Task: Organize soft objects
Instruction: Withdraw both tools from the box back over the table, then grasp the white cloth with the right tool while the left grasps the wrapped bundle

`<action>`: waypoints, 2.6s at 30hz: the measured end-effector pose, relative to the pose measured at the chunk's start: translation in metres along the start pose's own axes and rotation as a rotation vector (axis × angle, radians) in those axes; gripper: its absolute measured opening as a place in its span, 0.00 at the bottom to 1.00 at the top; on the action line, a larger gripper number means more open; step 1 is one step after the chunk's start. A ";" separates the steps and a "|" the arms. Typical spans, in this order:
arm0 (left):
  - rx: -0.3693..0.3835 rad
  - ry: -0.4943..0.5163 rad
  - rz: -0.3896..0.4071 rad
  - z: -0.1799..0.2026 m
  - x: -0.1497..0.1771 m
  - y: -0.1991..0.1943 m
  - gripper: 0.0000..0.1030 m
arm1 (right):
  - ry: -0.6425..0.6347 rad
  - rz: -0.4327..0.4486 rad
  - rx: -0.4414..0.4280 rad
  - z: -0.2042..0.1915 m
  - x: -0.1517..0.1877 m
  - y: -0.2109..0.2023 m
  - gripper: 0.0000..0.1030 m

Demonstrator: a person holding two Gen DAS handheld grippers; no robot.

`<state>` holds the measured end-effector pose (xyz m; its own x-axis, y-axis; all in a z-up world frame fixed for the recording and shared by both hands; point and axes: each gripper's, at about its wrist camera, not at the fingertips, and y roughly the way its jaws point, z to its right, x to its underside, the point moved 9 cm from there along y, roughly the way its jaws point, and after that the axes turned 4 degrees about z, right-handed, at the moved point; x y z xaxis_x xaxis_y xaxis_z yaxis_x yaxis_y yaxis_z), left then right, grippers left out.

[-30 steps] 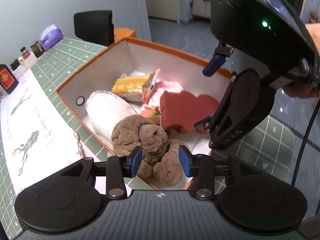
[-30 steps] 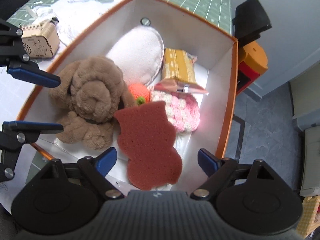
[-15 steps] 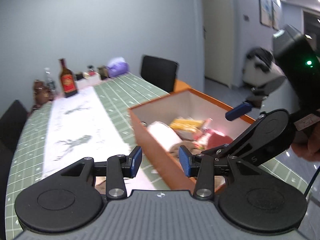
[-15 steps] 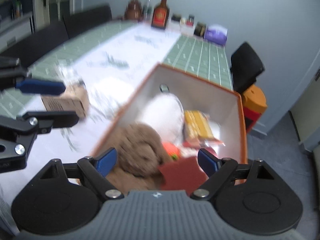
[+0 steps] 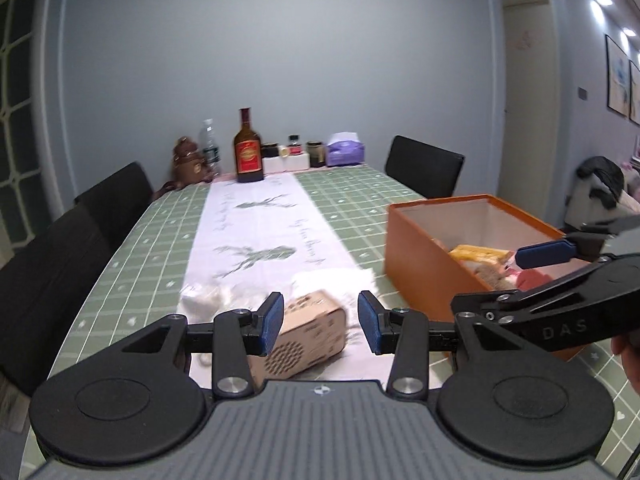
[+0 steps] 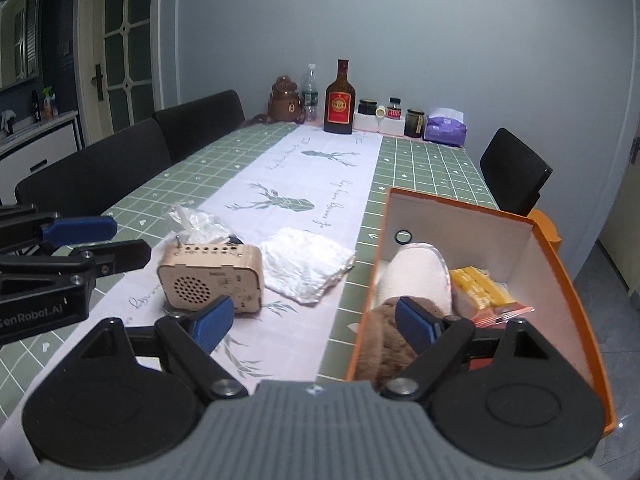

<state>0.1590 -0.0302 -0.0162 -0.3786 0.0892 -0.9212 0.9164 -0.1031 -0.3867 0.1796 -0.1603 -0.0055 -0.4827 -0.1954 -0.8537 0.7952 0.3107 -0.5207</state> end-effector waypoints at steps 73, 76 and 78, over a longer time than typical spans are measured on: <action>-0.022 -0.522 -0.544 -0.126 0.046 0.214 0.70 | -0.071 -0.627 -0.110 -0.016 -0.020 0.294 0.91; -0.004 -0.499 -0.541 -0.120 0.045 0.215 0.58 | -0.059 -0.644 -0.108 -0.015 -0.015 0.299 0.91; -0.006 -0.483 -0.534 -0.119 0.045 0.215 0.56 | -0.058 -0.645 -0.107 -0.015 -0.015 0.300 0.88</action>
<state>0.3550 0.0694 -0.1357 -0.7888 -0.3223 -0.5235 0.5907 -0.1618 -0.7905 0.4200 -0.0501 -0.1494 -0.8276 -0.4225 -0.3695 0.3104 0.2041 -0.9284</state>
